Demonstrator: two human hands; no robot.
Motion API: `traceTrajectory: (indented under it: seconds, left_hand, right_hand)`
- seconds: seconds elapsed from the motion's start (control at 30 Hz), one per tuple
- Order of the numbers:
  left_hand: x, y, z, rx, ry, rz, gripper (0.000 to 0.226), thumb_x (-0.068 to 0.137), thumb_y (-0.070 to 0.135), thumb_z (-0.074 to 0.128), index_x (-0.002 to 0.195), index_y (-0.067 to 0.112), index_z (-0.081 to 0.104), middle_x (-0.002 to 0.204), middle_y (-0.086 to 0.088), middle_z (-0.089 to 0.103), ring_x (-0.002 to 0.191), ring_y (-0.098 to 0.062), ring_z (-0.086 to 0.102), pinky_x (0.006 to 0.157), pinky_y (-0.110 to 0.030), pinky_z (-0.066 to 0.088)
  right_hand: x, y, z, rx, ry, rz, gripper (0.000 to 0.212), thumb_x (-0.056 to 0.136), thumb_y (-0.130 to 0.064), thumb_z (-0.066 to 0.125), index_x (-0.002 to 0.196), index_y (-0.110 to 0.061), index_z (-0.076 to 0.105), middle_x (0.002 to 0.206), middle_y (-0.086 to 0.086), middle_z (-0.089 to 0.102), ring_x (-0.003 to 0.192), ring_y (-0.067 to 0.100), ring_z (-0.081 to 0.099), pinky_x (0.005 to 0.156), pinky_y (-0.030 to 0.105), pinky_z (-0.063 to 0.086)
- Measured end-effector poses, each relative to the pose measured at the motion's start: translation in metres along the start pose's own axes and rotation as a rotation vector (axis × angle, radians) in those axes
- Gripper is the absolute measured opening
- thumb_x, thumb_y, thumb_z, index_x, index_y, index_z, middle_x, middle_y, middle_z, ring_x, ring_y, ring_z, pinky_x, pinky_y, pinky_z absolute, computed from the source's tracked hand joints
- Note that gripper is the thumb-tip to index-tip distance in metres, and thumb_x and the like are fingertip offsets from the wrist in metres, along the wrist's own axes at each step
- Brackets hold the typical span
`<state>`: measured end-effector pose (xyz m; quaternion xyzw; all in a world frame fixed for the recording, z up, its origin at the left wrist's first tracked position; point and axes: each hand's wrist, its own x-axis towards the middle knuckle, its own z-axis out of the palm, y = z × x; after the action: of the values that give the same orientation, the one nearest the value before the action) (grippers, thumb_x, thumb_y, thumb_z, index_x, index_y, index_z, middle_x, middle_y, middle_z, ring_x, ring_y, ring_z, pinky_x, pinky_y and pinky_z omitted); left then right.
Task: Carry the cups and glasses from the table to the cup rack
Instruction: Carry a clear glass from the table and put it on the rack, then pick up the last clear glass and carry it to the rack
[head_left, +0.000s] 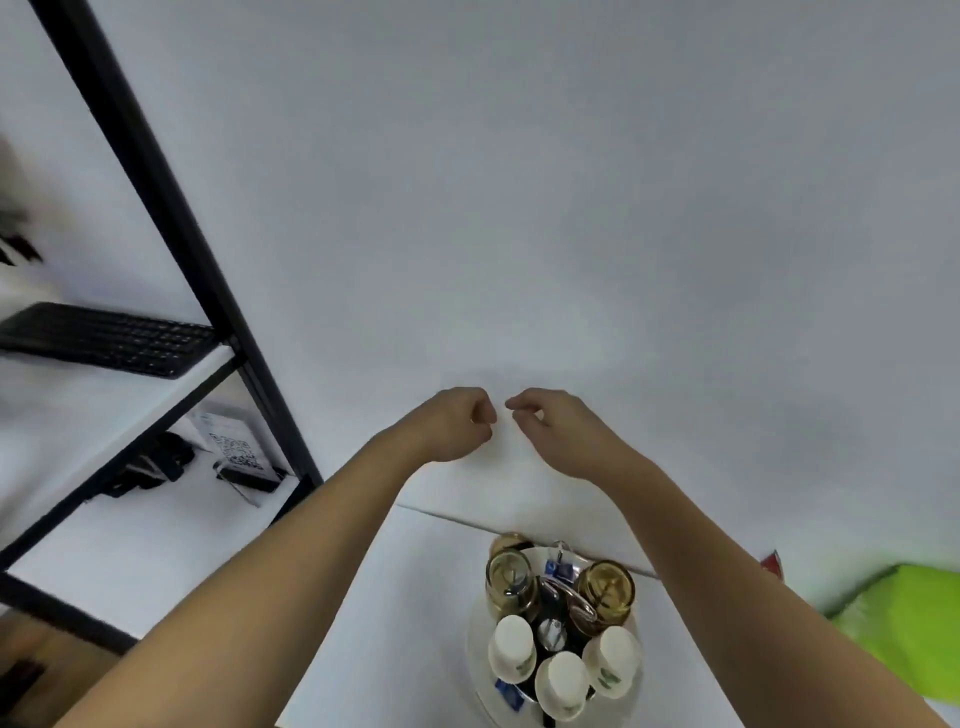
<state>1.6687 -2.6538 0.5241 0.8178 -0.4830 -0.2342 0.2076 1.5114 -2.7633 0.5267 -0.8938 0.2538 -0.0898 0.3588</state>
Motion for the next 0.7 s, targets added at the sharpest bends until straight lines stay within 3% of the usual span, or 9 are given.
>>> traceTrajectory:
  seconds: [0.1,0.17,0.3,0.47,0.6,0.7]
  left_hand:
    - [-0.019,0.025,-0.052,-0.036,0.192,0.042,0.013,0.094,0.024,0.057,0.106,0.027,0.062,0.114,0.009,0.064,0.098,-0.014,0.064,0.086,-0.036,0.056]
    - [-0.035,0.043,-0.078,-0.063,0.355,0.073,0.022,0.095,0.031,0.06,0.116,0.031,0.056,0.124,0.013,0.061,0.104,-0.01,0.062,0.086,-0.034,0.055]
    - [-0.07,0.071,-0.102,-0.038,0.645,0.156,0.05,0.095,0.036,0.062,0.14,0.032,0.042,0.143,0.02,0.047,0.121,0.001,0.046,0.097,-0.031,0.046]
    - [-0.101,0.077,-0.092,-0.044,0.746,0.128,0.053,0.095,0.036,0.062,0.143,0.032,0.039,0.146,0.021,0.044,0.122,0.002,0.045,0.097,-0.027,0.042]
    - [-0.123,0.074,-0.075,-0.074,0.814,0.065,0.049,0.096,0.033,0.062,0.141,0.031,0.043,0.144,0.021,0.046,0.124,0.006,0.041,0.095,-0.023,0.039]
    - [-0.141,0.068,-0.065,-0.077,0.844,0.023,0.049,0.095,0.032,0.062,0.14,0.03,0.044,0.143,0.02,0.047,0.131,0.0,0.043,0.102,-0.026,0.041]
  right_hand:
    - [0.001,-0.038,-0.036,0.066,0.102,-0.134,0.03,0.102,-0.029,0.048,0.127,-0.025,0.064,0.126,-0.009,0.063,0.105,0.009,0.061,0.09,0.024,0.046]
    - [-0.004,-0.062,-0.058,0.089,0.167,-0.221,0.03,0.101,-0.033,0.05,0.129,-0.027,0.061,0.124,-0.012,0.06,0.098,0.007,0.061,0.088,0.026,0.05]
    - [-0.016,-0.096,-0.086,0.09,0.262,-0.355,0.038,0.1,-0.039,0.052,0.136,-0.03,0.051,0.132,-0.013,0.051,0.105,0.01,0.057,0.092,0.03,0.05]
    - [-0.033,-0.107,-0.088,0.136,0.226,-0.396,0.041,0.098,-0.043,0.053,0.138,-0.034,0.047,0.135,-0.016,0.045,0.111,0.009,0.055,0.095,0.036,0.051]
    - [-0.047,-0.113,-0.081,0.195,0.151,-0.438,0.039,0.098,-0.042,0.054,0.136,-0.035,0.048,0.134,-0.019,0.045,0.112,0.008,0.056,0.094,0.031,0.05]
    - [-0.057,-0.121,-0.072,0.254,0.1,-0.472,0.036,0.098,-0.041,0.054,0.133,-0.036,0.05,0.132,-0.021,0.047,0.109,0.003,0.057,0.091,0.028,0.051]
